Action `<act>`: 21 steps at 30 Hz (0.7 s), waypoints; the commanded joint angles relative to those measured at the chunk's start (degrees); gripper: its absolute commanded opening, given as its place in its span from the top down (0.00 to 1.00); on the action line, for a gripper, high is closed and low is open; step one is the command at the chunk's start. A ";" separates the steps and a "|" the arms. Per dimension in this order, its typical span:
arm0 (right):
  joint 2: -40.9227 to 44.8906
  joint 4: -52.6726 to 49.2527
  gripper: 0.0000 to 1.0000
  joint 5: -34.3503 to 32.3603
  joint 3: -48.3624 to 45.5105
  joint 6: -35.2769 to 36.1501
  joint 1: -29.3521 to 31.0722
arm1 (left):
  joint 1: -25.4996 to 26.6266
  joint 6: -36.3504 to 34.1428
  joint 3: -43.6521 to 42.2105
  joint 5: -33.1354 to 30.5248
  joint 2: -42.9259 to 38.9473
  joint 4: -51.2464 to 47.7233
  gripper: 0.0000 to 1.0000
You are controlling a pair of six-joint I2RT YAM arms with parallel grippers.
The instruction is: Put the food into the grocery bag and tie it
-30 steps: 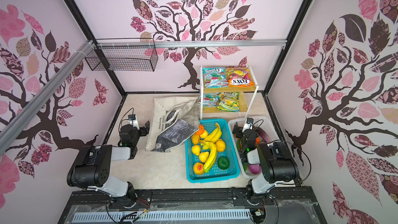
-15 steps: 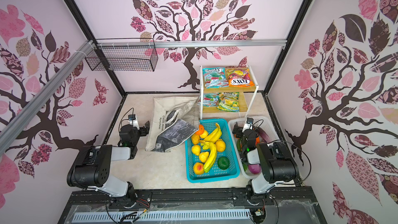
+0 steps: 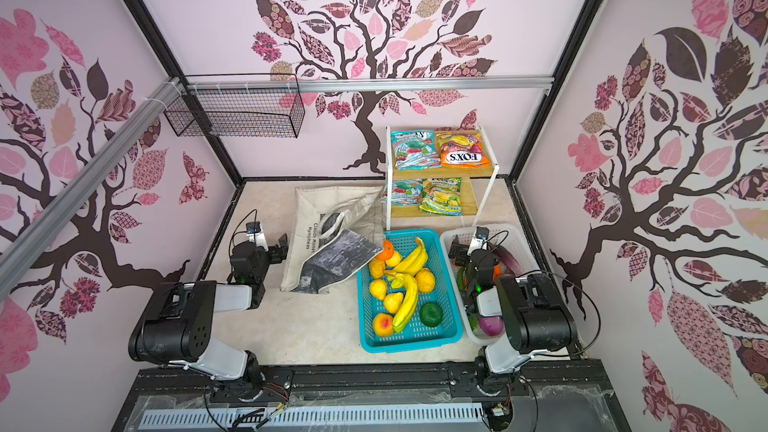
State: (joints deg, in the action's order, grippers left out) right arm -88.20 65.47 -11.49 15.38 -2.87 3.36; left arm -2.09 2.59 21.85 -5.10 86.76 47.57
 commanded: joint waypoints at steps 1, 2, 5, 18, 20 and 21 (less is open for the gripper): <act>8.78 -5.31 0.01 3.27 0.45 1.21 0.06 | 1.07 1.92 -0.50 -6.29 -8.67 -6.80 0.02; 11.66 -8.89 0.00 3.19 0.98 0.81 0.02 | 1.53 4.09 0.66 -9.19 -11.60 -12.06 0.02; 19.62 -18.71 0.00 4.10 2.84 -1.00 0.05 | 1.53 14.11 3.58 -15.88 -19.33 -25.28 0.02; 39.22 -56.06 0.00 25.65 13.95 -15.99 0.08 | 9.84 20.02 31.59 5.91 -29.62 -65.91 0.02; 39.66 -57.57 0.00 29.11 15.13 -16.71 0.48 | 13.23 18.23 37.39 8.50 -26.19 -70.76 0.02; 39.71 -58.30 0.01 29.47 15.50 -16.80 0.94 | 14.83 17.36 39.82 9.05 -24.47 -72.85 0.02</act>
State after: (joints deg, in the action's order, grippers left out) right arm -49.50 14.66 11.16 28.29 -17.50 3.57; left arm 9.85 23.40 55.18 -1.67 59.13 -14.46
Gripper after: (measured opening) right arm 0.995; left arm 0.978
